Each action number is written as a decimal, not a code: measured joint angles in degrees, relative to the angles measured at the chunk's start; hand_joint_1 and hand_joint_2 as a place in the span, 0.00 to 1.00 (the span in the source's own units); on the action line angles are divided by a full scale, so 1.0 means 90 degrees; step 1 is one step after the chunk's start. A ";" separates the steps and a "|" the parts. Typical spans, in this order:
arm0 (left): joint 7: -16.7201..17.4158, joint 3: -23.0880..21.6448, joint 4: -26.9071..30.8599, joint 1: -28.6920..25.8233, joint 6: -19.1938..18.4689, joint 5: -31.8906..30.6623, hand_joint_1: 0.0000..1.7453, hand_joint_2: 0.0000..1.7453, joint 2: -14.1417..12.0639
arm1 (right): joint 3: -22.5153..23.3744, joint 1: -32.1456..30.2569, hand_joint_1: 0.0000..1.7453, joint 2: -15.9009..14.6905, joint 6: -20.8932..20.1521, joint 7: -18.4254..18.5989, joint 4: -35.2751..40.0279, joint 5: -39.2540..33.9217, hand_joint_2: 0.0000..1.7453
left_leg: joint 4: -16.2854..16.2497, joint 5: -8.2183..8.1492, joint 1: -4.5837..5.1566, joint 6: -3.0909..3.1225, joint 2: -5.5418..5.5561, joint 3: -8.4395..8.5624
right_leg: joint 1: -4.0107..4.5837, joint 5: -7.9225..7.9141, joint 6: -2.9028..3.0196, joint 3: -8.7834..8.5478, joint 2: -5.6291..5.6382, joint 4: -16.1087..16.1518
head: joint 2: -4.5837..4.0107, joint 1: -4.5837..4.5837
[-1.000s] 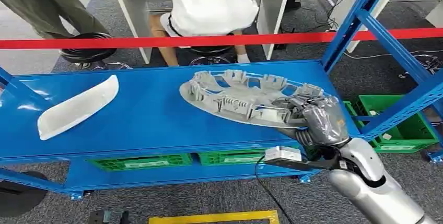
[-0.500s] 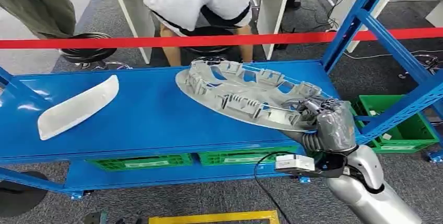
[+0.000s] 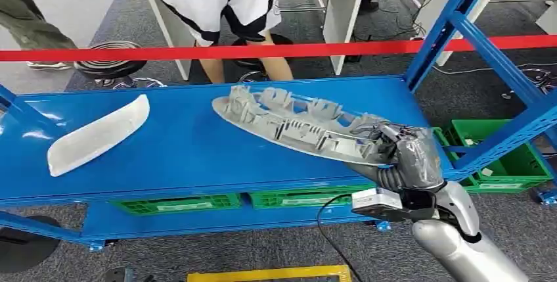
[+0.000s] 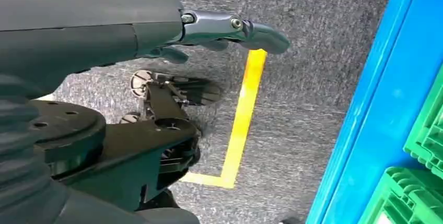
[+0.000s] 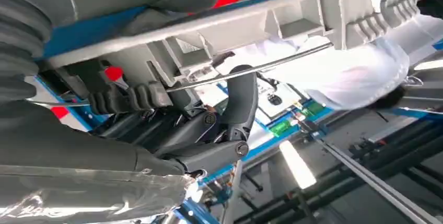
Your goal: Take the parts from the cabinet and place them on the table.
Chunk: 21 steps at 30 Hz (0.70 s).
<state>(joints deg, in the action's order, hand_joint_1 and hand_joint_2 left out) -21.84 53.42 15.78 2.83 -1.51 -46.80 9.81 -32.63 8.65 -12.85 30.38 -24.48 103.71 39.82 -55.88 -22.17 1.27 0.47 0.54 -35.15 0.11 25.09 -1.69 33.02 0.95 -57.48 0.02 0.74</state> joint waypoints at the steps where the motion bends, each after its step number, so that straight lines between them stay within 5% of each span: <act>1: 0.0000 0.0000 0.0000 0.0000 0.0002 -0.0002 0.00 1.00 -0.0002 | 0.0000 -0.0009 1.00 0.0015 -0.0010 0.0000 0.0000 -0.0010 1.00 | -0.0001 -0.0003 0.0004 0.0004 0.0001 0.0000 | -0.0005 0.0002 -0.0004 0.0000 -0.0001 0.0000 | 0.0000 0.0000; 10: 0.0000 0.0002 0.0000 0.0015 0.0012 0.0066 0.00 1.00 0.0000 | 0.0068 -0.0080 1.00 0.0175 -0.0207 -0.0301 0.0002 -0.0649 1.00 | 0.0045 0.0029 0.0029 0.0135 -0.0009 0.0022 | -0.0041 0.0001 -0.0122 -0.0022 0.0002 0.0011 | 0.0000 -0.0007; 12: 0.0010 0.0002 0.0000 0.0036 0.0029 0.0068 0.00 1.00 0.0005 | 0.0102 -0.0115 1.00 0.0194 -0.0252 -0.0337 0.0002 -0.0758 1.00 | 0.0074 0.0051 -0.0022 0.0164 -0.0017 0.0038 | -0.0043 0.0395 -0.0146 0.0155 -0.0027 -0.0414 | 0.0000 0.0029; 14: 0.0022 0.0002 0.0000 0.0033 0.0029 0.0068 0.00 1.00 0.0012 | 0.0107 -0.0140 1.00 0.0223 -0.0291 -0.0369 0.0002 -0.0797 1.00 | 0.0071 0.0054 -0.0024 0.0166 -0.0019 0.0030 | -0.0077 0.0941 -0.0181 0.0579 -0.0044 -0.1479 | 0.0000 0.0024; 16: 0.0039 0.0002 0.0000 0.0027 0.0034 0.0068 0.00 1.00 0.0012 | 0.0139 -0.0200 1.00 0.0236 -0.0345 -0.0396 0.0002 -0.0860 1.00 | 0.0066 0.0064 -0.0032 0.0152 -0.0019 0.0016 | -0.0089 0.1091 -0.0213 0.0793 -0.0047 -0.2056 | 0.0000 0.0032; 18: 0.0051 0.0005 -0.0002 0.0018 0.0058 0.0070 0.00 1.00 0.0015 | 0.0172 -0.0210 1.00 0.0248 -0.0410 -0.0418 0.0002 -0.0911 1.00 | 0.0054 0.0087 -0.0054 0.0116 -0.0017 0.0001 | -0.0107 0.0700 -0.0237 0.0460 -0.0055 -0.1478 | 0.0000 0.0032; 20: 0.0053 0.0005 -0.0002 0.0022 0.0066 0.0073 0.00 1.00 0.0017 | 0.0192 -0.0208 1.00 0.0274 -0.0439 -0.0432 0.0002 -0.0952 1.00 | 0.0014 0.0105 -0.0090 0.0034 -0.0011 -0.0018 | -0.0168 0.0244 -0.0316 -0.0249 -0.0077 -0.0217 | 0.0000 0.0034; 21: 0.0056 0.0005 0.0000 0.0027 0.0073 0.0073 0.00 1.00 -0.0017 | 0.0197 -0.0208 1.00 0.0301 -0.0449 -0.0435 0.0000 -0.0959 1.00 | 0.0004 0.0126 -0.0058 -0.0023 0.0006 -0.0056 | -0.0128 0.0327 -0.0328 -0.0362 -0.0019 -0.0120 | 0.0000 0.0053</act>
<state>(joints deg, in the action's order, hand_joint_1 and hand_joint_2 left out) -21.33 53.46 15.78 3.07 -0.85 -46.14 9.66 -30.86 6.78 -10.14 26.34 -28.39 103.71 31.19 -55.84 -21.03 0.75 0.26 0.60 -35.66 -1.05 28.04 -4.64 29.76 0.77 -58.57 0.02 1.22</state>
